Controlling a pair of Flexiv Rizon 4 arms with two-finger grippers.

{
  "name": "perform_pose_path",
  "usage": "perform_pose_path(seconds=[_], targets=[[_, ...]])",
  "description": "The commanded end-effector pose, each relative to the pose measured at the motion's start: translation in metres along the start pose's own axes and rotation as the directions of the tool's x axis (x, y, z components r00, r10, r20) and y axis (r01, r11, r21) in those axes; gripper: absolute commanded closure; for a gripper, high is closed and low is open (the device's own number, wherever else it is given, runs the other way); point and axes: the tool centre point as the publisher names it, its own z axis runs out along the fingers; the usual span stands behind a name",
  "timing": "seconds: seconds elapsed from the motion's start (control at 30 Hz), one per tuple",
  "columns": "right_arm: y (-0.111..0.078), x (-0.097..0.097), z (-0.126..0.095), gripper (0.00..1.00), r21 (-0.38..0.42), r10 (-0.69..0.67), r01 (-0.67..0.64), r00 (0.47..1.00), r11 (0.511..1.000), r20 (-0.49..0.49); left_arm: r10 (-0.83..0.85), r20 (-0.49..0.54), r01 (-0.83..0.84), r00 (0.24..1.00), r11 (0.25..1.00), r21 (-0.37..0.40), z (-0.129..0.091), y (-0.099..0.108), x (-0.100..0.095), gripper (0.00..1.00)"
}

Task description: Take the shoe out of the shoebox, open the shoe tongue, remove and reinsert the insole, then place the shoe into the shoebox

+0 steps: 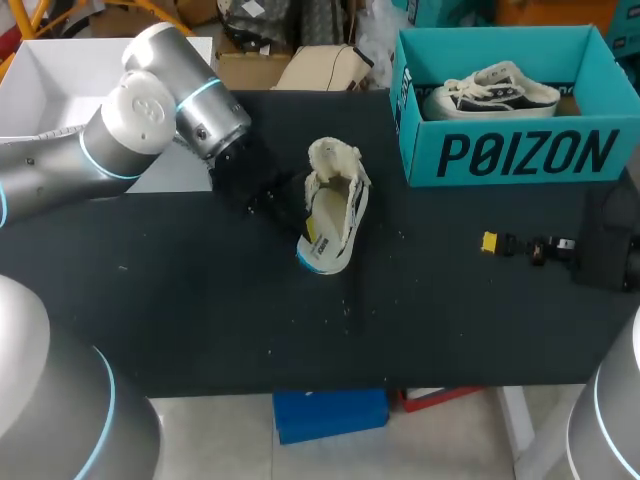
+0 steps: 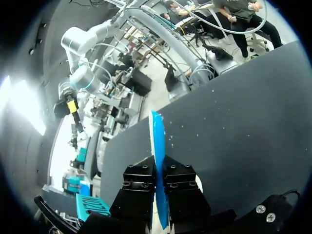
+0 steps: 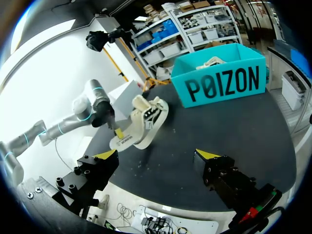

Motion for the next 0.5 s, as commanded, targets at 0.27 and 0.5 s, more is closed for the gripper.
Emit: perform_pose_path(seconds=[0.27, 0.5], targets=[[0.000, 0.000, -0.001, 0.00, -0.001, 0.001, -0.001, 1.000, 1.000, -0.002, 0.026, -0.007, -0.026, 1.000, 1.000, -0.016, -0.006, 0.029, -0.009, 1.00], [0.000, 0.000, -0.001, 0.00, -0.001, 0.001, -0.001, 1.000, 1.000, -0.002, 0.019, -0.017, -0.019, 1.000, 1.000, -0.017, -0.007, 0.047, -0.006, 1.00]])
